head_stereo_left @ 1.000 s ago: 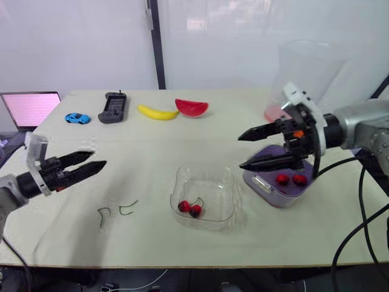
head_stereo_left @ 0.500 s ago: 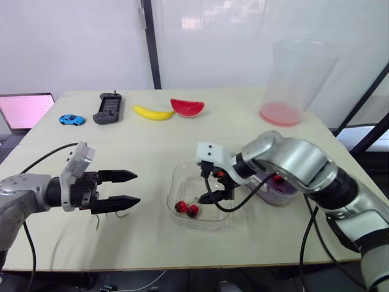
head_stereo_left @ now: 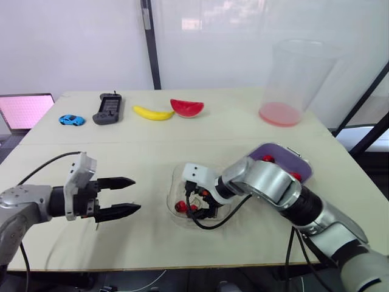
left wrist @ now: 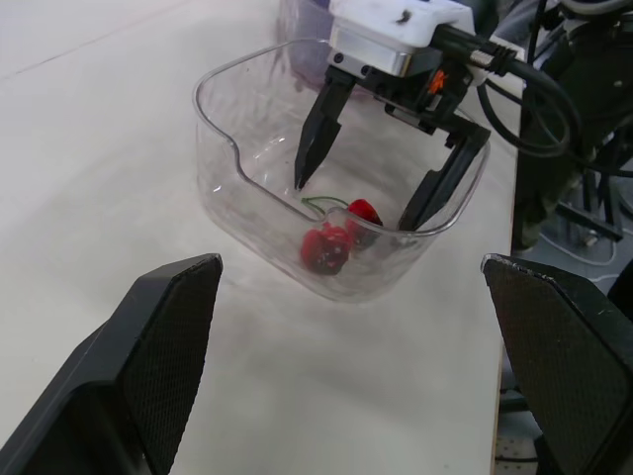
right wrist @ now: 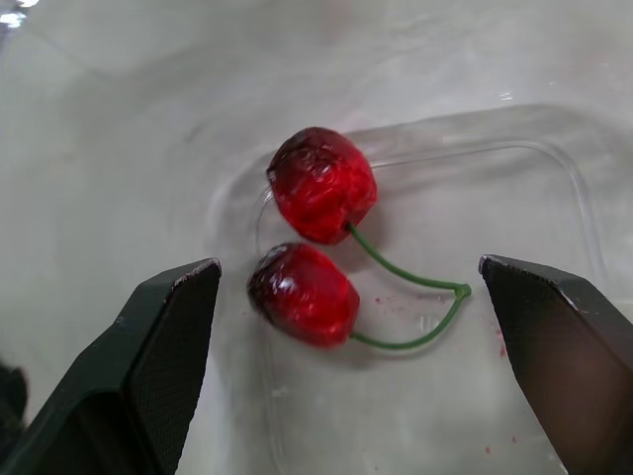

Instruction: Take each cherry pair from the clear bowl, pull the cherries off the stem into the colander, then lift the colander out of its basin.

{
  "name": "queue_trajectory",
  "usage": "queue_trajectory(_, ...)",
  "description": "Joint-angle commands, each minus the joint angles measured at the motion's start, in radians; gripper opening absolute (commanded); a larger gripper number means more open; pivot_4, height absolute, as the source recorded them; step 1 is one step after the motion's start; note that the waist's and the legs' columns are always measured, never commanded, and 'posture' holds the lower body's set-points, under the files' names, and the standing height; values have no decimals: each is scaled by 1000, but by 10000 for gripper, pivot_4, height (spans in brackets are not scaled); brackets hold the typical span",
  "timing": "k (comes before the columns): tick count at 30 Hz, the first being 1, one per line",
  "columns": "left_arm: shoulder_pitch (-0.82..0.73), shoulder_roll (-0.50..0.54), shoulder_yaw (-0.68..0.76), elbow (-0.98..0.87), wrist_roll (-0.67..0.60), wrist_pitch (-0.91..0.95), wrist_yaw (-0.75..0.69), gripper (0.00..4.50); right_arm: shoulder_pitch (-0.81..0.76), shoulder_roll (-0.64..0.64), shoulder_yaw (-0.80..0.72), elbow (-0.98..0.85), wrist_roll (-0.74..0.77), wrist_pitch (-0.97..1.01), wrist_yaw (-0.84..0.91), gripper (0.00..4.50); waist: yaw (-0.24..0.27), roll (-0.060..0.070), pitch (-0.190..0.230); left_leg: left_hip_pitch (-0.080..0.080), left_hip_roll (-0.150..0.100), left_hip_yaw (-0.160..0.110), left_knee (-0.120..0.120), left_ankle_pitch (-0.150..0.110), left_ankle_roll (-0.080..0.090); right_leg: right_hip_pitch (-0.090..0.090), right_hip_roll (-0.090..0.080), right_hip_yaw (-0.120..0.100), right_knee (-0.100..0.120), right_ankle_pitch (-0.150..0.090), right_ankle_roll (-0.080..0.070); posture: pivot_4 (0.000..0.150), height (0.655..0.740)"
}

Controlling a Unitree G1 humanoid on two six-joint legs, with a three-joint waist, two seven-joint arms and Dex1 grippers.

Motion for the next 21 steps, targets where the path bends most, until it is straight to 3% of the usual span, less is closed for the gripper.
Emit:
queue_trajectory(1,-7,7,30,-35,-21,2,13,45000,4,-4,-13,-9,-14,-22,-5,35803,-1,0,0,0,0,0,0,0,0,0,0,0,0,0,0,1500,7380)
queue_trajectory(5,-13,5,27,-39,-23,6,20,45000,-2,-21,3,-9,-35,-52,-1,16969,-1,0,0,0,0,0,0,0,0,0,0,0,0,0,0,1500,7380)
queue_trajectory(10,-29,6,11,-40,-30,12,29,45000,-31,-106,69,-36,-105,-193,71,16969,0,0,0,0,0,0,0,0,0,0,0,0,0,0,0,1500,7380)
queue_trajectory(16,-59,-1,-18,-24,-28,10,29,45000,-65,-243,187,-7,-293,-584,272,16969,-1,0,0,0,0,0,0,0,0,0,0,0,0,0,0,1500,7380)
queue_trajectory(20,-73,-7,-39,-11,-16,-1,26,45000,-76,-259,195,62,-373,-746,390,16969,-2,0,0,0,0,0,0,0,0,0,0,0,0,0,0,1500,7380)
queue_trajectory(21,-77,-11,-47,-10,-15,-2,26,45000,-92,-244,184,103,-381,-763,414,19459,-2,0,0,0,0,0,0,0,0,0,0,0,0,0,0,1500,7380)
